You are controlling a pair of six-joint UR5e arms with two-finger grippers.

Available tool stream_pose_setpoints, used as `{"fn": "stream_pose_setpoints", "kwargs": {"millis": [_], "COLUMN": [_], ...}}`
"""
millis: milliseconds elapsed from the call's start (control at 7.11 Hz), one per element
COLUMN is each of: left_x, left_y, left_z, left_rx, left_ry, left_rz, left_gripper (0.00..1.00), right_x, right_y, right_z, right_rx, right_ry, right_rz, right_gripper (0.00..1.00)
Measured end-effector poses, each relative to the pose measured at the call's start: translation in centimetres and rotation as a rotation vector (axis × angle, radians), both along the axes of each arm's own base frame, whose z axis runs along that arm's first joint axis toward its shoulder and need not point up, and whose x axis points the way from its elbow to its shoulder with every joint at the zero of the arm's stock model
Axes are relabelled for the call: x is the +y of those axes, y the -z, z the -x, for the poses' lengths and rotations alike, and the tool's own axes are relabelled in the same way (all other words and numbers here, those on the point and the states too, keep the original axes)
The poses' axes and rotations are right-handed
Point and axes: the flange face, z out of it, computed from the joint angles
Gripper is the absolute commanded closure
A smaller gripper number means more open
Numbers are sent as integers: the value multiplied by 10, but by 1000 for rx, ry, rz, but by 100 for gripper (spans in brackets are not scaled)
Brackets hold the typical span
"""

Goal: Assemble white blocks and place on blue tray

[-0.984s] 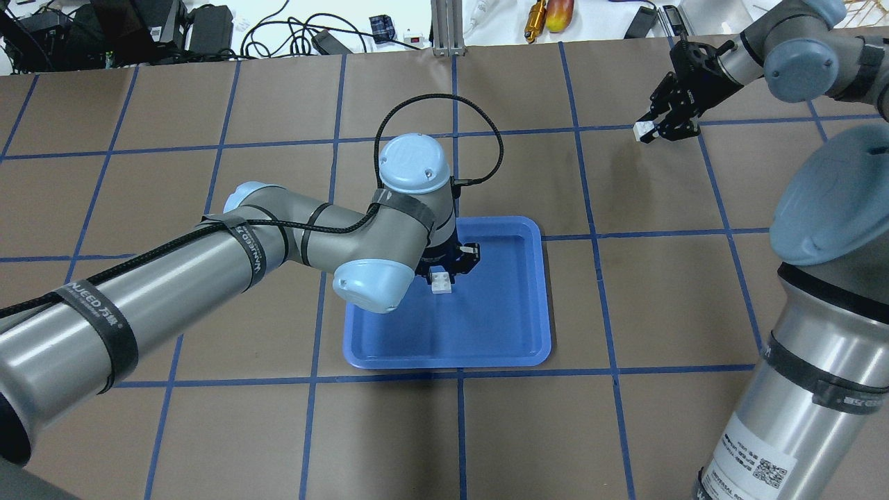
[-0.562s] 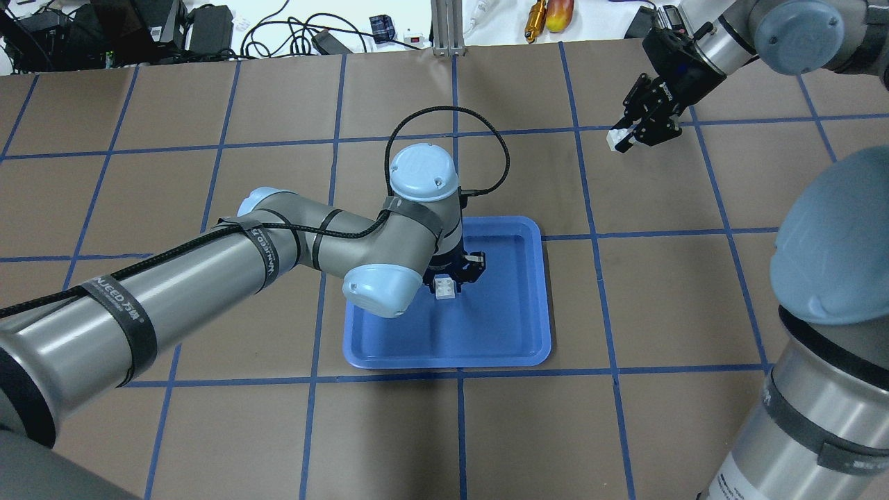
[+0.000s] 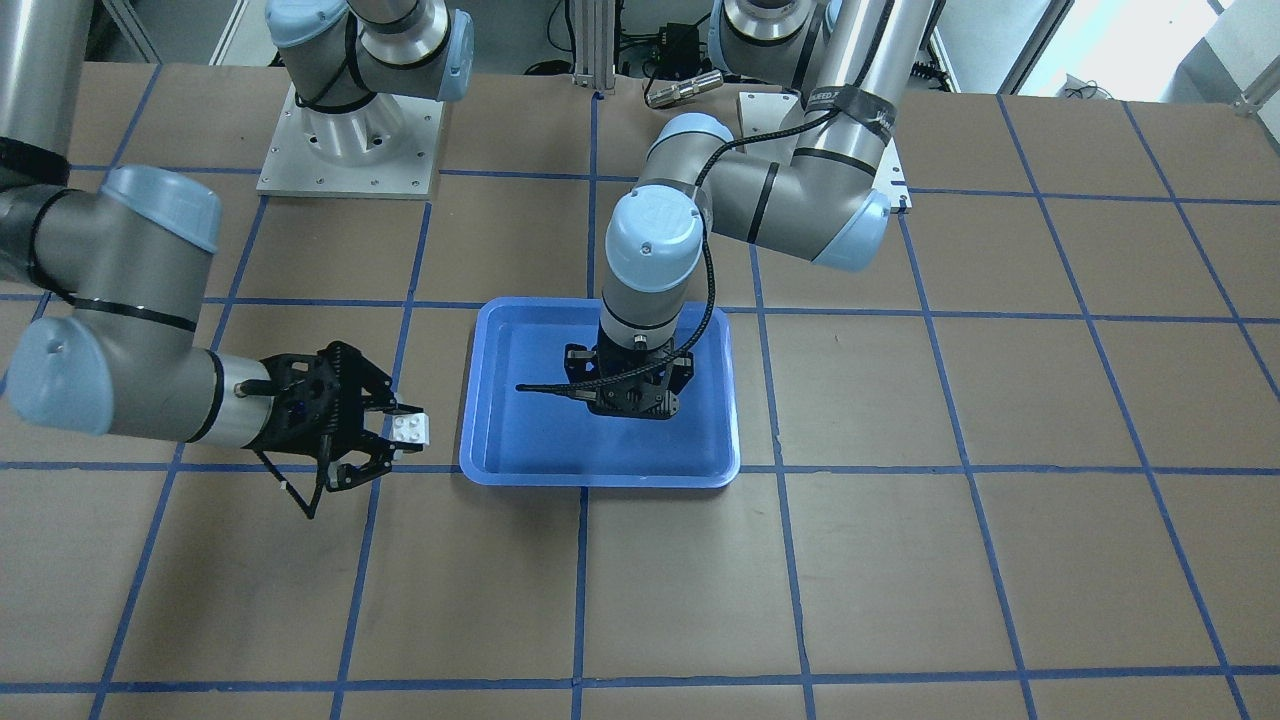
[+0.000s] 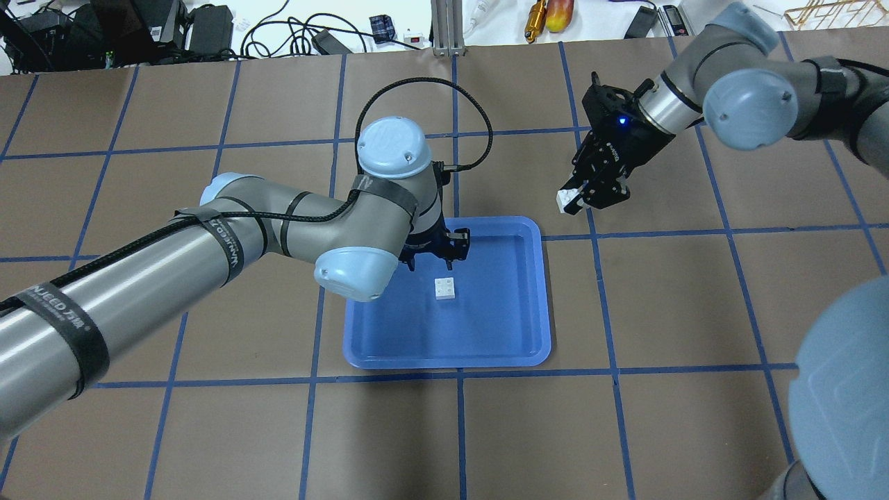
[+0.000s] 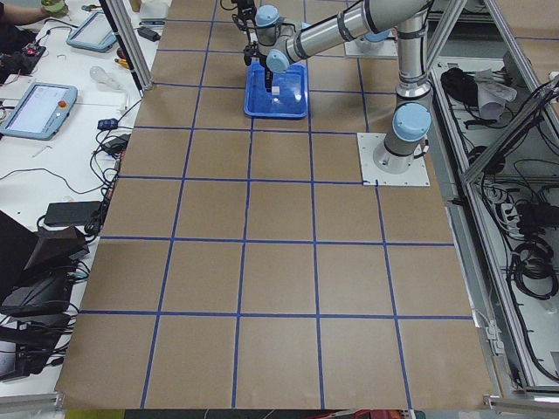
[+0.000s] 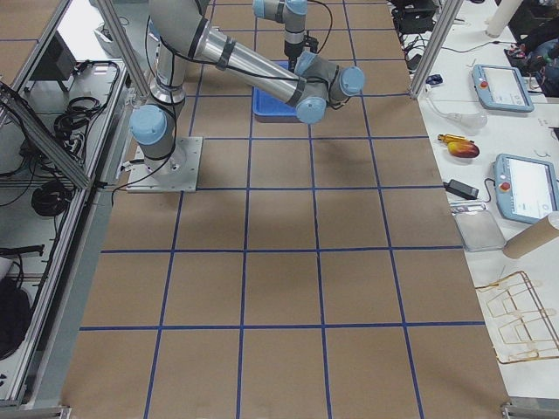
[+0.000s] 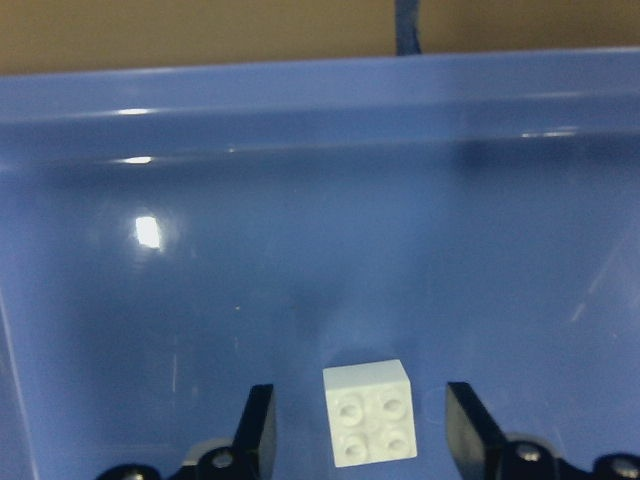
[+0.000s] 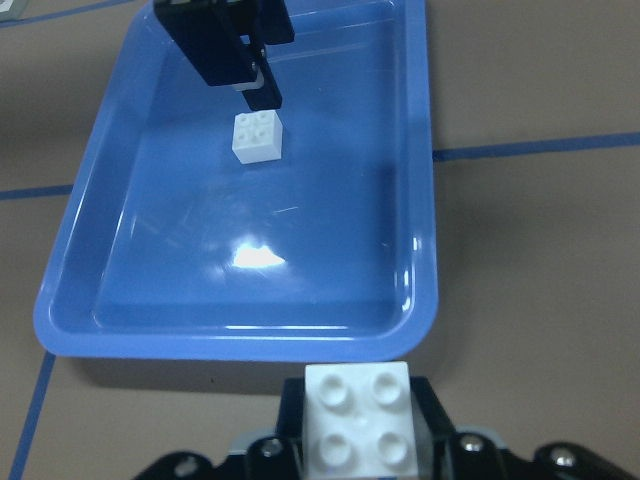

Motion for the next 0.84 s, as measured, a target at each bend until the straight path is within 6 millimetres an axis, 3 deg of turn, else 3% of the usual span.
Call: {"fn": "stream_pose_setpoints", "kwargs": {"millis": [141,281,562,844], "left_x": [-1,4,13,15], "left_y": [-1,8,20,27], "left_z": [-11,-17,-22,-21], "left_rx": [31,45,50,47], "left_ry": [9,16,19,16], "left_rz": [-17,-43,-70,-84], "left_gripper": [84,91,91,91], "right_x": [20,38,74,106], "right_y": [15,30,56,75], "right_z": [-29,-57,-94,-111], "right_rx": [24,40,14,-21], "right_ry": [25,38,49,90], "right_rz": [12,38,102,153], "right_gripper": [91,92,91,90]}}
